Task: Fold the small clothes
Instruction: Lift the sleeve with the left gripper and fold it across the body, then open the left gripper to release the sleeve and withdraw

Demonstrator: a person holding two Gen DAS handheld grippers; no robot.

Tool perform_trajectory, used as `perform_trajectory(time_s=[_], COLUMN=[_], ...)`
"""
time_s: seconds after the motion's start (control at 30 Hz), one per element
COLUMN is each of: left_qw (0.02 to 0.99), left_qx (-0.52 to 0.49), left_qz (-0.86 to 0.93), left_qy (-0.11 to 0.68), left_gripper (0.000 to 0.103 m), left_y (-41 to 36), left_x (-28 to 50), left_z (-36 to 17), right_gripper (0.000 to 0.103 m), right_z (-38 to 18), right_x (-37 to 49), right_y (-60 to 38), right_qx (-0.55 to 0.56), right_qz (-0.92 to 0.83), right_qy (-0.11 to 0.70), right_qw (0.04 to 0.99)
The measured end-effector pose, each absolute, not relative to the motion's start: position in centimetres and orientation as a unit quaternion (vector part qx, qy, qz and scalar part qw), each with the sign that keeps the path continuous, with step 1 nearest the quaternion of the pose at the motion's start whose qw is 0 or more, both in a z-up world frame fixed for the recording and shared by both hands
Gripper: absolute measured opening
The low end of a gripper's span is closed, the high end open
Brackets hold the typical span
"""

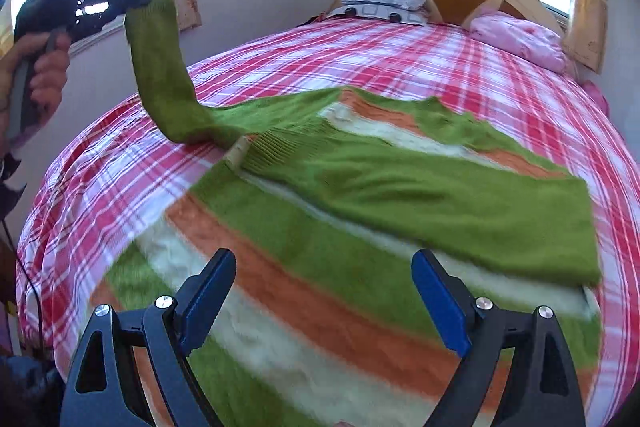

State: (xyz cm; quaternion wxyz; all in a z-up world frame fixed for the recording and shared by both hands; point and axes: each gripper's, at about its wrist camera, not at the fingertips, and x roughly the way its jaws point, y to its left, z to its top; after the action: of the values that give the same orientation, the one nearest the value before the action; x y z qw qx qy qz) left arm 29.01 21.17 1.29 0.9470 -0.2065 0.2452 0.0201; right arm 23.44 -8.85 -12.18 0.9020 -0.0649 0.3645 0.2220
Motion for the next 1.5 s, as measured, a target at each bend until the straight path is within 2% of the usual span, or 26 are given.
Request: perform_trajectory(time_s=[0.47, 0.77, 0.97, 1.3, 1.5], left_qw=[0.953, 0.95, 0.944, 0.932, 0.92], left_qx=[-0.187, -0.168, -0.141, -0.083, -0.056], left_qz=[-0.057, -0.112, -0.14, -0.14, -0.147], left_qy=[0.23, 0.239, 0.264, 0.323, 0.358], left_gripper=[0.008, 0.008, 0.008, 0.008, 0.009], left_y=[11.5, 4.3, -1.4, -9.6, -12.9], left_x=[31.6, 33.0, 34.2, 36.1, 37.1], left_z=[5.0, 5.9, 3.8, -4.2, -6.7], right_gripper=[0.09, 0.09, 0.09, 0.09, 0.09], right_z=[-14.2, -14.9, -15.1, -15.1, -15.2], right_x=[19.8, 20.2, 20.6, 21.3, 21.3], right_y=[-14.4, -15.7, -16.9, -20.2, -20.0], right_qx=[-0.053, -0.003, 0.025, 0.068, 0.063], right_qz=[0.18, 0.192, 0.172, 0.091, 0.09], right_qy=[0.355, 0.368, 0.373, 0.378, 0.377], right_qw=[0.916, 0.91, 0.911, 0.919, 0.92])
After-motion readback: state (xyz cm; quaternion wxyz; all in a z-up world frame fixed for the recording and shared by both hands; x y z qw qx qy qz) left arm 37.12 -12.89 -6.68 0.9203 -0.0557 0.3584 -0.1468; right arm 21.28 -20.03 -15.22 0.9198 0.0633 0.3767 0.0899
